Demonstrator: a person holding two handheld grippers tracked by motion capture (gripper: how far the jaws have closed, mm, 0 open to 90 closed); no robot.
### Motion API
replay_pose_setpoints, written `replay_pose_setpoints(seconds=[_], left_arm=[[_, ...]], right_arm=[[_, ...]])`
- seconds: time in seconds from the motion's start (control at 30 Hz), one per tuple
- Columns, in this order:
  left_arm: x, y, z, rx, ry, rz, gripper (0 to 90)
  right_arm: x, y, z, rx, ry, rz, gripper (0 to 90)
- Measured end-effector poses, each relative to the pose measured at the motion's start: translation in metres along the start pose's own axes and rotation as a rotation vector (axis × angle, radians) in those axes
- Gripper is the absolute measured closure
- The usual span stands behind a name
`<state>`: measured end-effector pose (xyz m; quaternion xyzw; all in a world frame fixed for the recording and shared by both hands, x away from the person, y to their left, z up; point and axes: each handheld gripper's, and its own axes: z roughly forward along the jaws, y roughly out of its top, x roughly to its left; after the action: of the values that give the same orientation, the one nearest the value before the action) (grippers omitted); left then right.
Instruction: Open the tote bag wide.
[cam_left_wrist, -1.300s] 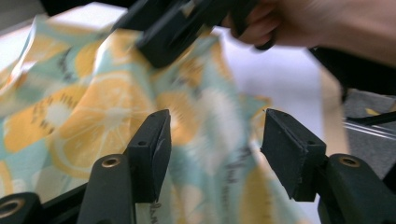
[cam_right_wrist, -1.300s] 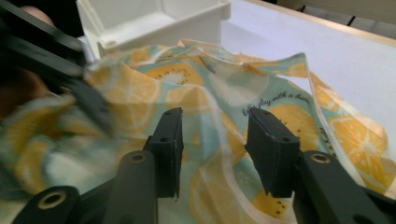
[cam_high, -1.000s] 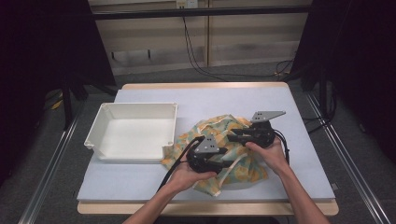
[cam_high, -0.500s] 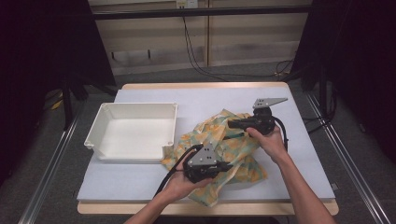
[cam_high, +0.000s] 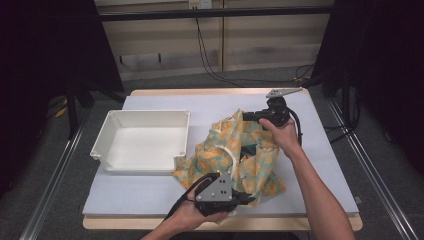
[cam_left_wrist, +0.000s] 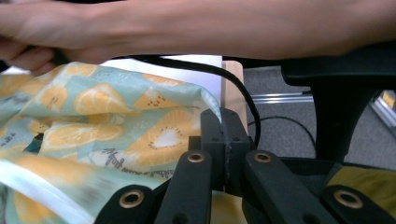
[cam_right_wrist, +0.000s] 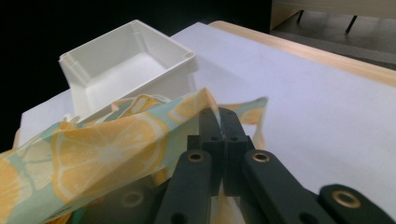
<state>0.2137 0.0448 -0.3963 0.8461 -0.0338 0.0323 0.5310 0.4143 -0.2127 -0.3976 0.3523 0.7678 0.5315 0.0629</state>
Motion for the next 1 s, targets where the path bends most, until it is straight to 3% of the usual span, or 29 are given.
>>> replay_pose_setpoints(seconds=[0.13,0.2,0.23,0.33,0.43,0.5,0.53,0.57,0.6,0.67,0.77,0.83,1.0], left_arm=[[-0.014,-0.001,-0.004,0.013,-0.028,0.038,90.0],[-0.020,-0.003,-0.004,0.010,-0.045,0.031,90.0],[-0.023,-0.005,-0.004,0.026,-0.017,0.051,90.0],[-0.017,-0.013,-0.007,0.004,-0.019,-0.011,90.0],[-0.010,-0.018,-0.008,-0.011,-0.021,-0.044,90.0],[-0.002,-0.024,-0.008,0.000,0.022,-0.038,89.6],[0.002,-0.028,-0.008,-0.008,0.028,-0.072,86.4],[0.006,-0.031,-0.009,-0.009,0.027,-0.089,79.8],[0.009,-0.033,-0.010,-0.004,0.044,-0.098,78.7],[0.015,-0.035,-0.013,-0.029,0.060,-0.135,73.5],[0.016,-0.034,-0.019,-0.052,0.080,-0.153,67.0],[0.017,-0.031,-0.023,-0.060,0.091,-0.160,61.7],[0.019,-0.025,-0.035,-0.087,0.127,-0.179,52.2]], right_arm=[[-0.011,0.005,0.010,0.018,-0.044,0.008,90.0],[-0.017,0.004,0.016,0.027,-0.063,0.018,90.0],[-0.019,0.003,0.017,0.027,-0.073,0.024,90.0],[-0.024,0.000,0.025,0.035,-0.090,0.033,90.0],[-0.026,-0.006,0.035,0.058,-0.089,0.042,90.0],[-0.023,-0.008,0.039,0.059,-0.046,0.037,90.0],[-0.021,-0.009,0.039,0.053,-0.043,0.032,90.0],[-0.019,-0.009,0.038,0.050,-0.035,0.028,90.0],[-0.017,-0.008,0.037,0.051,-0.032,0.019,89.2],[-0.012,-0.007,0.032,0.040,-0.040,0.007,79.3],[-0.010,-0.008,0.020,0.030,-0.050,0.008,69.0],[-0.008,-0.009,0.011,0.027,-0.072,0.008,56.8],[0.002,-0.009,-0.015,-0.006,-0.089,0.001,43.3]])
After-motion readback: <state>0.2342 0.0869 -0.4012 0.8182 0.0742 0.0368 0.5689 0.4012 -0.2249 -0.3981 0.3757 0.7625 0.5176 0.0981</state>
